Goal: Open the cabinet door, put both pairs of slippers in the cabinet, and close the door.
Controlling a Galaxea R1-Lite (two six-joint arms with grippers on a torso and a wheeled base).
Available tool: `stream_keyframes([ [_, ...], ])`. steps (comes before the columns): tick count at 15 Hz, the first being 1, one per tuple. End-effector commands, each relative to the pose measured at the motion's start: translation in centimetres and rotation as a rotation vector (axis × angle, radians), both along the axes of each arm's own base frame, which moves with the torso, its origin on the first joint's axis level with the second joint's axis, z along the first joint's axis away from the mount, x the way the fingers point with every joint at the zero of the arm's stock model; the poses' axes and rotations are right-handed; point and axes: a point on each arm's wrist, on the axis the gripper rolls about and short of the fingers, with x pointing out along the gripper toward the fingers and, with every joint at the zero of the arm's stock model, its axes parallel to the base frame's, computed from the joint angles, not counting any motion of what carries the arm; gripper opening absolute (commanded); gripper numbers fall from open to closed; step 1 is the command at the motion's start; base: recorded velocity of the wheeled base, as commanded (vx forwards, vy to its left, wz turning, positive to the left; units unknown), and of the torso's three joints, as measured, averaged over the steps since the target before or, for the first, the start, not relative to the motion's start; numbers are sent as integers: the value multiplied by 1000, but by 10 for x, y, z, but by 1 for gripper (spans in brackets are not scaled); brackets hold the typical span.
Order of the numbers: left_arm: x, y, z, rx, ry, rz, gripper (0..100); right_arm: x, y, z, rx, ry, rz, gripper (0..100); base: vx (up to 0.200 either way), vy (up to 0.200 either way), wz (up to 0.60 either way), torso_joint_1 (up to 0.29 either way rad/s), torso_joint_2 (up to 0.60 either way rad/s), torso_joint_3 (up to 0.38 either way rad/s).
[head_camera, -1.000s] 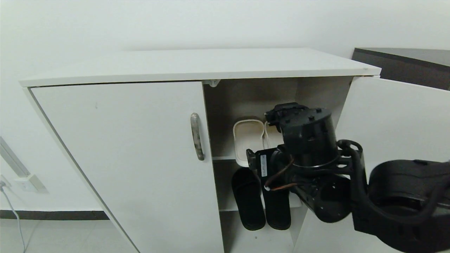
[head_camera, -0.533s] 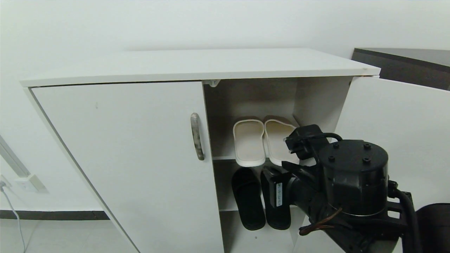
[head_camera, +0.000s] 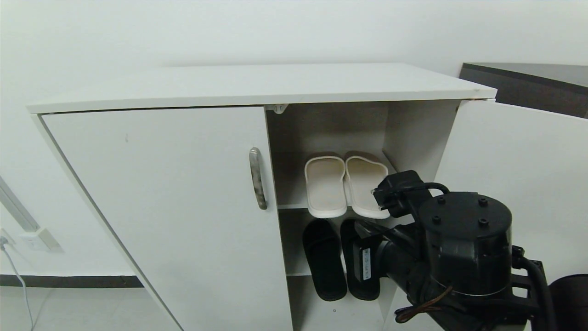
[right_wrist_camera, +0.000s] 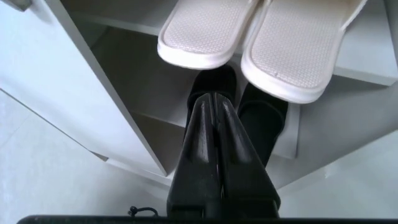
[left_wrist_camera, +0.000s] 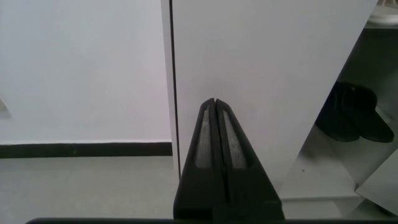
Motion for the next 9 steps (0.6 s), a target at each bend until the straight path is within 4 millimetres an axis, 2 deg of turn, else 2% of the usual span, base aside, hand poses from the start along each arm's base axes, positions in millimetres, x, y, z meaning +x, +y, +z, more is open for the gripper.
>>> stream_keyframes([
  [1,0,0,0,-1,2,1,0,-1,1,-2,-6,4,6,0,0,0,0,0,0,0],
  [5,0,0,0,-1,2,1,0,-2,1,-4,-12,8,8,0,0,0,0,0,0,0],
  [9,0,0,0,-1,3,1,0,-1,3,-7,-18,13,5,0,-200,0,0,6,2,1],
])
